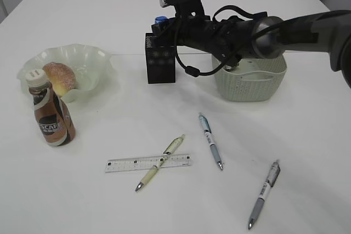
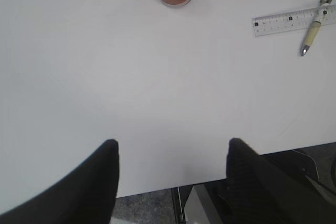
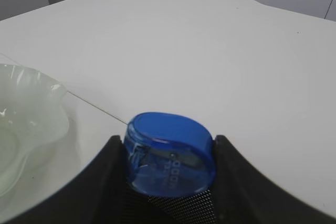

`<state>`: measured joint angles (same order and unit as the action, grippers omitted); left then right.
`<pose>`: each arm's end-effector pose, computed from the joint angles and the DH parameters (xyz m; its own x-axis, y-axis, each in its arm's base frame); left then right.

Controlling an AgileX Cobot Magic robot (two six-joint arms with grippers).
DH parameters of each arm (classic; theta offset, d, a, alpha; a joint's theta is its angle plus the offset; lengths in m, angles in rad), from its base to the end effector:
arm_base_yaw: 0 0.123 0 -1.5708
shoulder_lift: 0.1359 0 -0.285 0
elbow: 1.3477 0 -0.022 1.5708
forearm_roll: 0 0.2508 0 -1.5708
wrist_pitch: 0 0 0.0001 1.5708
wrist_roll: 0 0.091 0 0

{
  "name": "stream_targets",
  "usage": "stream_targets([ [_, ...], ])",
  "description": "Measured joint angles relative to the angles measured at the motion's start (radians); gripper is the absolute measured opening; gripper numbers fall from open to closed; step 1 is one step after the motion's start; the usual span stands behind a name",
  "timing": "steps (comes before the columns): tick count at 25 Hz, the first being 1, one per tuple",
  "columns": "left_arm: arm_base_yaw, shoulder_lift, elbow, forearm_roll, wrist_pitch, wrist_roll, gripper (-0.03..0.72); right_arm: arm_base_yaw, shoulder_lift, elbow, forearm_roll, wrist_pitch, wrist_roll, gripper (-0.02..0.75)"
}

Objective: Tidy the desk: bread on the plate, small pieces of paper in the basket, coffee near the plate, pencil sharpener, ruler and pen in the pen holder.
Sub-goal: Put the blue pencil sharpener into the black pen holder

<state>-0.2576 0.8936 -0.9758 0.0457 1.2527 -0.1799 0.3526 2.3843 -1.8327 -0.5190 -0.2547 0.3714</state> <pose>0.1356 -0.0316 0.3509 -0.8812 0.0619 -0.4686 0.0908 0.9951 -0.0395 0.5155 0.2018 0.1745 -0.1622 -0.2005 -0.9662 -0.4824 0.8703 -0.0996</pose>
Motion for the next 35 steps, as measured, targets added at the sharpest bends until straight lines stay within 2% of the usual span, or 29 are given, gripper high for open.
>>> stream_targets([
  [22, 0.0, 0.0, 0.0, -0.021, 0.0, 0.0, 0.469, 0.0, 0.0, 0.0, 0.0, -0.04, -0.018, 0.407],
  [30, 0.0, 0.0, 0.0, -0.021, 0.0, 0.0, 0.469, 0.0, 0.0, 0.0, 0.0, -0.046, -0.022, 0.411],
  [35, 0.0, 0.0, 0.0, -0.021, 0.0, 0.0, 0.469, 0.0, -0.021, 0.0, 0.0, 0.022, -0.024, 0.414],
])
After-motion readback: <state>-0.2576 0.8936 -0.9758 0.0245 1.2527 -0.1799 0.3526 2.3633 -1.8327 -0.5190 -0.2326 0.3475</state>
